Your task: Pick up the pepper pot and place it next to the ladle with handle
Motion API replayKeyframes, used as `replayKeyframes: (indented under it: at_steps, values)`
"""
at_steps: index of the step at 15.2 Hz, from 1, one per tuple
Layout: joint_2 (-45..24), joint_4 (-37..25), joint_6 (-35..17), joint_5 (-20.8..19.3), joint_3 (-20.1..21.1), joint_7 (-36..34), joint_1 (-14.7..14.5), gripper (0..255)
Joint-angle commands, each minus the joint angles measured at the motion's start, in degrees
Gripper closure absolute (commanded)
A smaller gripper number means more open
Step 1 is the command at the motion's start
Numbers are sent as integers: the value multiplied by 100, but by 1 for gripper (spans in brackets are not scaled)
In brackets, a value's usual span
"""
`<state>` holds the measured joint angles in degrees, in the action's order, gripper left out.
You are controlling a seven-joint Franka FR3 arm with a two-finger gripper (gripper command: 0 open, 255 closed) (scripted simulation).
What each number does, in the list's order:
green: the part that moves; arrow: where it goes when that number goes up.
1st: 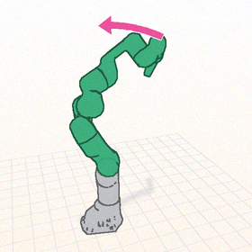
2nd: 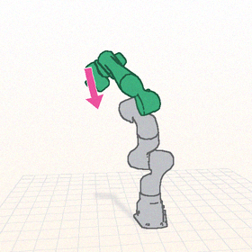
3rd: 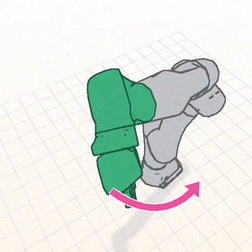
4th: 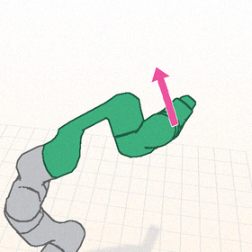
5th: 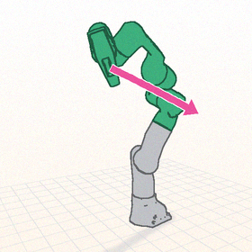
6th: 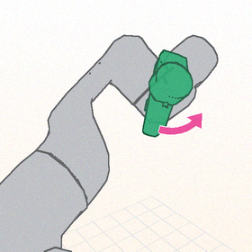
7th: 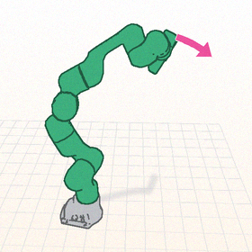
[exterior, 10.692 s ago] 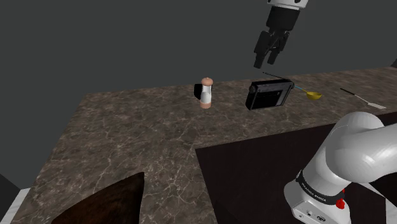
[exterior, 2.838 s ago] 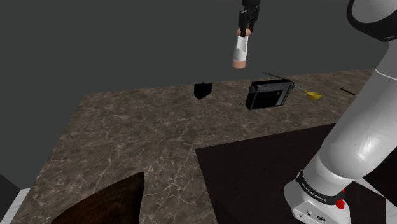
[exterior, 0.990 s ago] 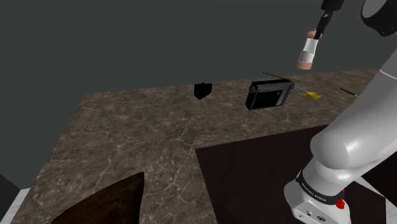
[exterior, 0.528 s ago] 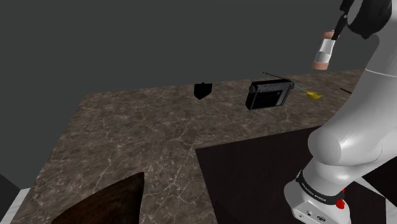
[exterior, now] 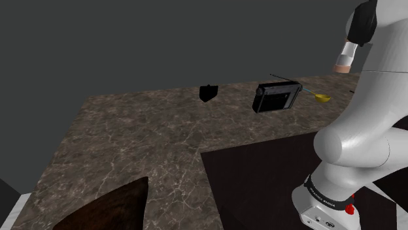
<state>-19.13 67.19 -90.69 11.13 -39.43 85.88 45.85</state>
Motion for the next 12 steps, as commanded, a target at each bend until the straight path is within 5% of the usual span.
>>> replayKeyframes:
  at_steps: [1, 12]
  values:
    - [67, 271, -215, -42, -3, 5, -59, 255]
    - [374, 1533, -1214, -246, 2, -65, -342, 255]
